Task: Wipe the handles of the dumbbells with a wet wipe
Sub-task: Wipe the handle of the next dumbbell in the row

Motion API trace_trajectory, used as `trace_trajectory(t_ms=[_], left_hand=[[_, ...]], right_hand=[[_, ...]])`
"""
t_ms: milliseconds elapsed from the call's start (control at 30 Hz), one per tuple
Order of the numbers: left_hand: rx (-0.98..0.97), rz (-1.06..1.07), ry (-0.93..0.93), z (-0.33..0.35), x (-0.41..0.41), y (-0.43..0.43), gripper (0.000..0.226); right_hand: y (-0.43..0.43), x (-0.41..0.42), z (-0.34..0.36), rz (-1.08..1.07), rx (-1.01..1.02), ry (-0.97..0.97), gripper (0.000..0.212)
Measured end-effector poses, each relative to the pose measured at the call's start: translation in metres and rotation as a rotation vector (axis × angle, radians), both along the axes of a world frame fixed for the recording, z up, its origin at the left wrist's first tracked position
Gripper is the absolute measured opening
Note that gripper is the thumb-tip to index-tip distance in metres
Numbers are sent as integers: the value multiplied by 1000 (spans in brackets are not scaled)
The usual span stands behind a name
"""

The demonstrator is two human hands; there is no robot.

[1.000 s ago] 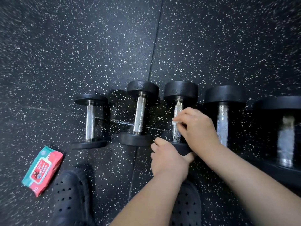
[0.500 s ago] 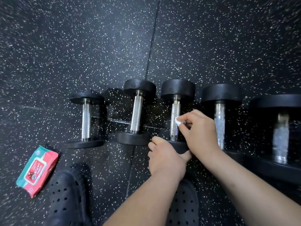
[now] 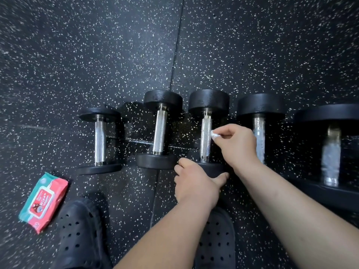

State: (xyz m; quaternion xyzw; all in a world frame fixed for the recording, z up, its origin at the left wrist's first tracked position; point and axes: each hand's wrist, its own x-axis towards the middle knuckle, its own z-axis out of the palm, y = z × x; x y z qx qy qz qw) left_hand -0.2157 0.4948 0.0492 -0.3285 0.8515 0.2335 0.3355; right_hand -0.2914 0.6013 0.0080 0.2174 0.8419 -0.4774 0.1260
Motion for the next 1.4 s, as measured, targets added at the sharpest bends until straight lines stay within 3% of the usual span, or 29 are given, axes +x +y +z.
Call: trace_trajectory(t_ms=[400, 533, 700, 867, 1033, 1200, 1333, 1400], left_hand=[[-10, -15, 3, 0, 0, 0, 106], [-20, -18, 5, 0, 1, 0, 107], [-24, -21, 2, 0, 1, 0, 107], [-16, -19, 3, 1, 1, -1, 105], [-16, -20, 3, 1, 1, -1, 106], [-11, -16, -1, 2, 0, 0, 106], [-15, -23, -6, 2, 0, -1, 106], [-19, -22, -8, 2, 0, 0, 106]], right_hand=[[-1, -20, -11, -143, -488, -338, 18], [8, -15, -15, 10, -522, -466, 15], [3, -31, -30, -52, -548, -459, 30], [6, -27, -24, 193, -537, -617, 45], [6, -35, -31, 97, -591, -567, 42], [16, -31, -26, 271, -565, -667, 38], [8, -40, -26, 128, -552, -534, 36], [8, -37, -26, 164, -518, -543, 36]])
